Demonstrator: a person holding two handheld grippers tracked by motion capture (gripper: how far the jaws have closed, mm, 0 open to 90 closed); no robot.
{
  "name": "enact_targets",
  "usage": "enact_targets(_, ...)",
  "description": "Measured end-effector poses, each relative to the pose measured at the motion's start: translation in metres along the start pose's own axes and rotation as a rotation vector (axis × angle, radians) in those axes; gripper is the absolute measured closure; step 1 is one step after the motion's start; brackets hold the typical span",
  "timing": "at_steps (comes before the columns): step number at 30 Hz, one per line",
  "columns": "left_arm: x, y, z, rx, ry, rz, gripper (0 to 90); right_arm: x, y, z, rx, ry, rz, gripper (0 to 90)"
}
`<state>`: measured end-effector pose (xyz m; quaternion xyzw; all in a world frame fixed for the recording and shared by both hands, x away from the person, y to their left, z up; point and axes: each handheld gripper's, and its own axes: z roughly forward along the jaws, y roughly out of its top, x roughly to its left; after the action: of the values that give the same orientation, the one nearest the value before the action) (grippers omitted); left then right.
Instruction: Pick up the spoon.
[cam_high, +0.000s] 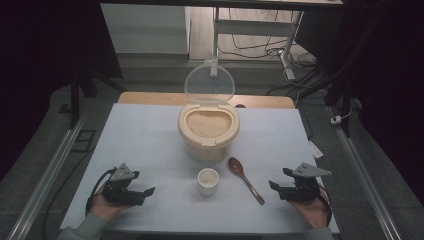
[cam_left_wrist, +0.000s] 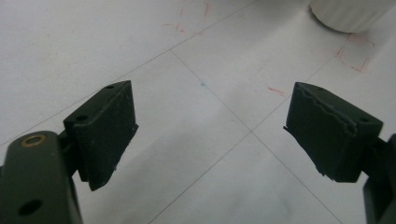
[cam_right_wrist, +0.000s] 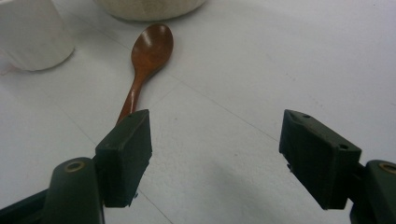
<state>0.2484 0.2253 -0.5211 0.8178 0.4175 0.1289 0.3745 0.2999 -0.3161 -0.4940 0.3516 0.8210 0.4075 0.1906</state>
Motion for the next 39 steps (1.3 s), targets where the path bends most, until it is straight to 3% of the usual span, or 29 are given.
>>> enact_targets(12, 0.000, 0.002, -0.001, 0.002, 0.018, 0.012, 14.4, 0.001, 0.001, -0.002, -0.005, 0.006, -0.008, 28.4)
enact_targets(16, -0.001, 0.003, -0.002, 0.012, 0.035, 0.049, 10.0, 0.001, 0.001, -0.002, -0.005, 0.008, -0.008, 28.6)
enact_targets(24, 0.000, 0.004, -0.006, -0.028, 0.044, 0.034, 8.0, 0.002, 0.002, -0.001, 0.001, 0.008, -0.009, 28.9)
enact_targets(29, -0.001, 0.004, -0.004, -0.009, 0.054, 0.043, 7.8, 0.002, 0.004, -0.003, 0.012, 0.008, -0.009, 29.2)
enact_targets(39, -0.005, 0.004, -0.003, -0.009, 0.036, 0.034, 10.0, 0.012, 0.027, -0.012, 0.046, 0.019, -0.025, 29.3)
